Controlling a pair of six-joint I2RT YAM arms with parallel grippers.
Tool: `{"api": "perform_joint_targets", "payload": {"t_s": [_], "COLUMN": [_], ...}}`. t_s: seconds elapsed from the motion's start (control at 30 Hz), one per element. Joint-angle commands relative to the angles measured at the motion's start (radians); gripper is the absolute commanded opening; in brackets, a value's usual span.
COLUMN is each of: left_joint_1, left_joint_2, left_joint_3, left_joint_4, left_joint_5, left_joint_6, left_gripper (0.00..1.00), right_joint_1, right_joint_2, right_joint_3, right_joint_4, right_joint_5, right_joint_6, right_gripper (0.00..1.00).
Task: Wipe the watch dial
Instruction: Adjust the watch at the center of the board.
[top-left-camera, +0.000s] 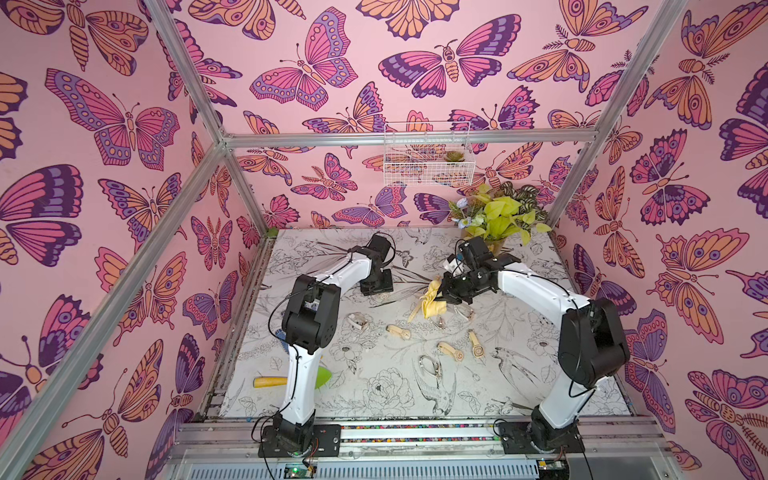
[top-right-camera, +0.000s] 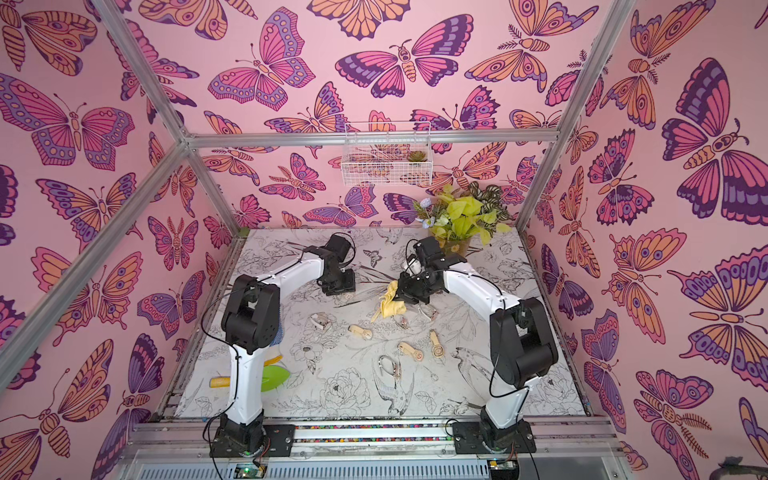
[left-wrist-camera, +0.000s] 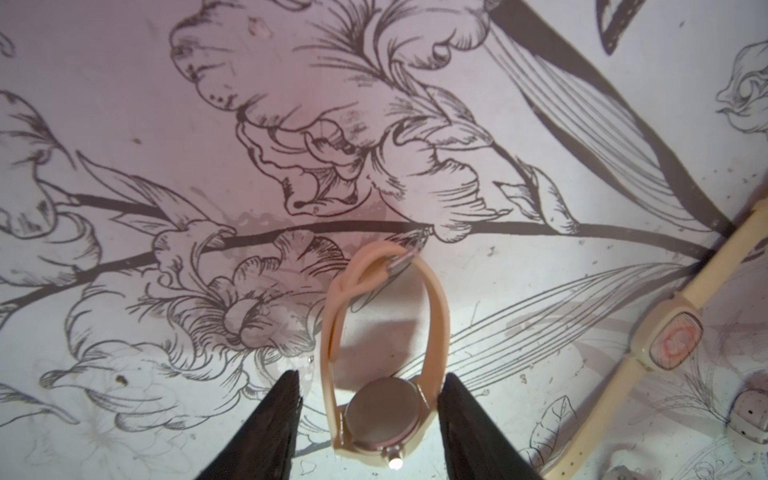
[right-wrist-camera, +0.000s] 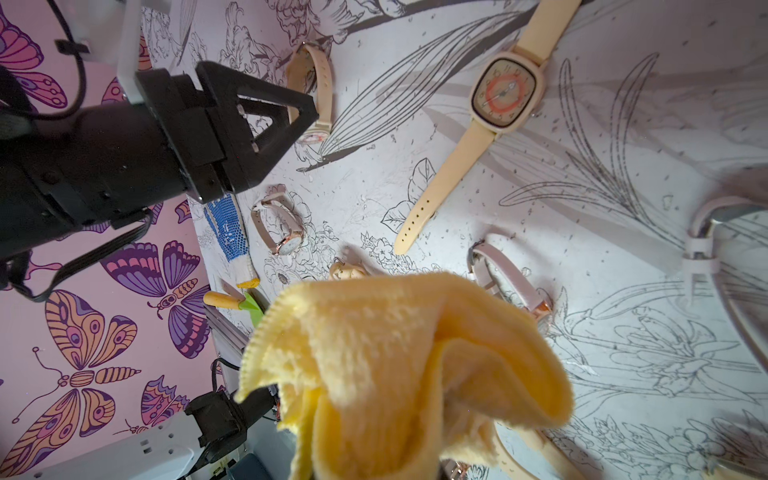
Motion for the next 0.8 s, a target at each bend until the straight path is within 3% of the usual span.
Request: {"api": "perform_joint_targets", "payload": {"t_s": [0.0, 0.17, 0.33, 0.5, 0.77], "left_joint_1": [-0.001, 0.000, 0.000, 0.001, 0.003], "left_joint_2": [0.026, 0.013, -0.018, -0.077, -0.194], "left_joint_3": [0.005, -0.016, -0.066, -0.167, -0.340], "left_joint_4": [-0.037, -0.037, -0.038, -0.028, 0.104], "left_joint_5": [-0.018, -0.019, -0.018, -0.004, 0.056], "left_joint_6": [-0.010, -0.024, -0.076, -0.205, -0.376], "left_gripper": [0.49, 0.37, 0.37, 0.37, 0.36], "right_joint_1": [-0.011, -0.011, -0.011, -0.011, -0.008], "right_joint_2": [-0.038, -0.040, -0.043, -0.042, -0.055], "right_joint_3": [-0.006, -0.001, 0.004, -0.001, -0.018], "right_joint_4": [-0.022, -0.022, -0.018, 0.003, 0.025], "right_joint_5": [-0.015, -0.018, -0.020, -0.026, -0.029], "right_joint_6": [-0.020, -0.020, -0.017, -0.007, 0.007], "right_gripper": [0.00, 0.00, 0.00, 0.00, 0.00]}}
